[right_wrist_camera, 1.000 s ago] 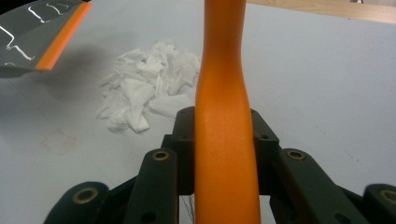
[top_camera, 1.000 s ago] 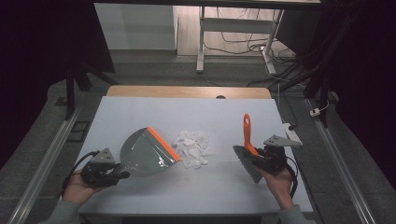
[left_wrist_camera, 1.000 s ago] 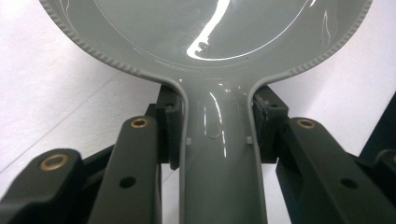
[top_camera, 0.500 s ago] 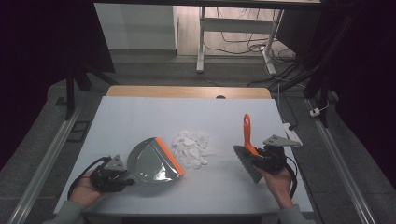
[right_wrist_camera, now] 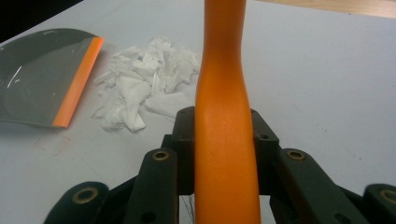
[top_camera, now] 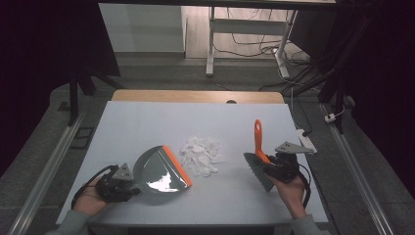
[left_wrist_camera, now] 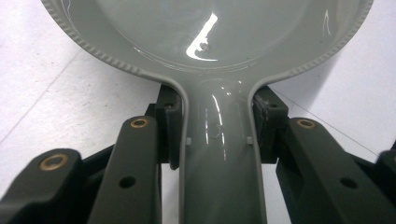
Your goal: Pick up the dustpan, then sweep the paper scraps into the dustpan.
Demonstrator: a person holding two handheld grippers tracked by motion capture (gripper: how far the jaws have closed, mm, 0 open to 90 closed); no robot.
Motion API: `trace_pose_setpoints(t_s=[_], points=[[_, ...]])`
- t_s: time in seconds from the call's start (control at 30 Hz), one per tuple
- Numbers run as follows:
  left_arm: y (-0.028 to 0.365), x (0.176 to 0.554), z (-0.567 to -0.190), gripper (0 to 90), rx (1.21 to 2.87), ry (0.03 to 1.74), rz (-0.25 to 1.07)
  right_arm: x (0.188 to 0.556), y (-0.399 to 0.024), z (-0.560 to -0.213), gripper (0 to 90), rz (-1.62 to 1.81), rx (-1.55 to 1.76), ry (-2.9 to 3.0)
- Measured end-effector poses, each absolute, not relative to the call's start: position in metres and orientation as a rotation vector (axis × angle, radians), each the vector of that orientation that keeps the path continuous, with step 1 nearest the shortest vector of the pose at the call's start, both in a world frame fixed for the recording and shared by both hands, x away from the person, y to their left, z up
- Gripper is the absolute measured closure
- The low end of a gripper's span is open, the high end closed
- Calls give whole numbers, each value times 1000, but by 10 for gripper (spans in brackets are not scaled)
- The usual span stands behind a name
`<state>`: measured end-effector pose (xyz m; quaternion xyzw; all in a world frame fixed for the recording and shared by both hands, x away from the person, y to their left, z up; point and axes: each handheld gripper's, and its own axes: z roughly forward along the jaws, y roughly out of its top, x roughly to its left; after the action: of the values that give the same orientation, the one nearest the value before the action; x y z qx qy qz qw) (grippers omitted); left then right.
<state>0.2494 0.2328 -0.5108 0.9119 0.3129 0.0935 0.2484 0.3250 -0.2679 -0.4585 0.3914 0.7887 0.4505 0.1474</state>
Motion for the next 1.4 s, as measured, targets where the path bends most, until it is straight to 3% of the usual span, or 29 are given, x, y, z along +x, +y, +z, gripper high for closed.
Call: trace_pose_setpoints(t_s=[0.6,1.4], points=[[235,258,-508,620,2478,852,235,344,-242,-447,700,1317,1099,2237],[227,259,-509,620,2510,815,209,446,-163,-462,700,1208,1194,2283]])
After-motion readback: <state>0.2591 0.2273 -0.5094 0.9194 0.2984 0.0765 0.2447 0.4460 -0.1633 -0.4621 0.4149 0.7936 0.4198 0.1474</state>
